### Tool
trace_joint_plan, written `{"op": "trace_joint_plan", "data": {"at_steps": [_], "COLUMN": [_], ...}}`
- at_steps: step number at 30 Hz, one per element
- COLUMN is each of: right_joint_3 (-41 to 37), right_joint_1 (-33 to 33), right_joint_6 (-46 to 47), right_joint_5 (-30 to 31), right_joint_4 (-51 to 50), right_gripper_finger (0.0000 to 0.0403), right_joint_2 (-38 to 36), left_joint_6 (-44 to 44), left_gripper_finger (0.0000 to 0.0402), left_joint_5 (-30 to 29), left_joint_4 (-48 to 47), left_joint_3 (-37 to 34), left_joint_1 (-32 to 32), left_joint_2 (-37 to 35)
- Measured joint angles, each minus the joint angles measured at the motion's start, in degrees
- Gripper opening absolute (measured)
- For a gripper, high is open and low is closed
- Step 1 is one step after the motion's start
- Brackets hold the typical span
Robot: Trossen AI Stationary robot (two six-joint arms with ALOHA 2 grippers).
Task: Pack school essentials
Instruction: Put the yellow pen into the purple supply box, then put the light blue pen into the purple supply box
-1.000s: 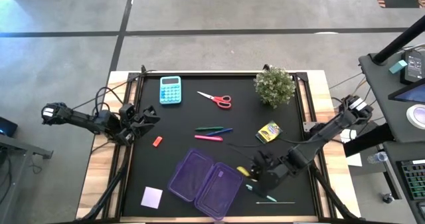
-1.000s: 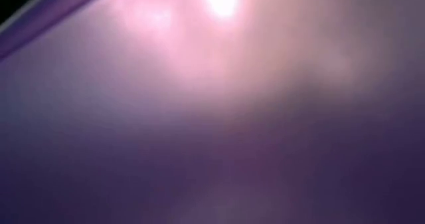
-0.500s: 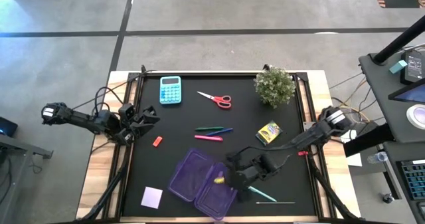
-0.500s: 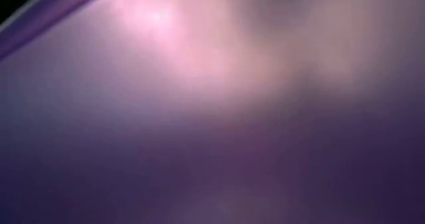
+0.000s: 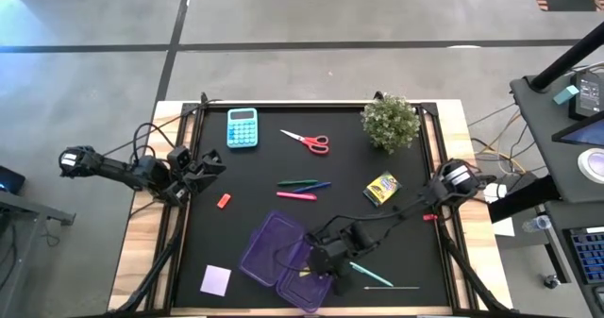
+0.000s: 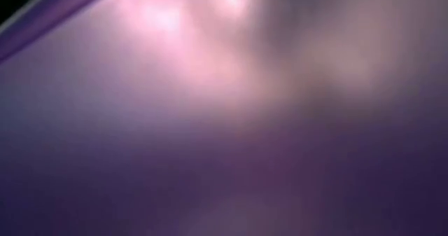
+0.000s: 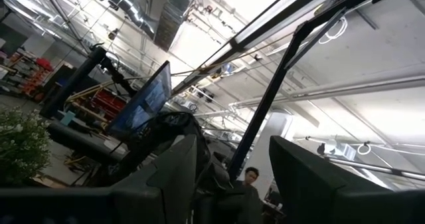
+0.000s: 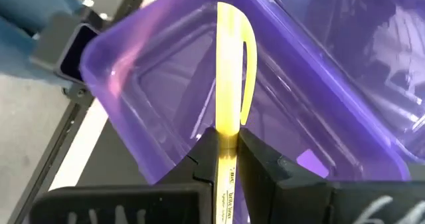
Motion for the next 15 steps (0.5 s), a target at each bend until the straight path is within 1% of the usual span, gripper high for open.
{"op": "trace_joint_plan", "data": {"at_steps": [5,8,11,15], "right_joint_3": [0.0,0.0,0.0,0.0], "right_joint_1": [0.4,0.5,0.5,0.3], "right_joint_6": [-1.7,-5.8,-9.0,-9.4], "right_joint_5": [-0.4,-1.5,-1.9,-4.1], "right_joint_4": [-0.6,-0.8,-0.8,-3.7], "right_gripper_finger": [0.0064,0.0078,0.008,0.0081], "right_joint_2": [0.0,0.0,0.0,0.0], "left_joint_6": [0.0,0.1,0.1,0.1], "left_gripper_finger": [0.0176,0.0176,0.0176,0.0176], "left_joint_5": [-0.4,-1.0,-2.0,-2.1], "left_joint_4": [0.0,-0.1,-0.1,-0.1], "left_joint_3": [0.0,-0.1,-0.2,-0.2], "left_joint_1": [0.0,0.0,0.0,0.0], "left_joint_2": [0.0,0.1,0.1,0.0]}}
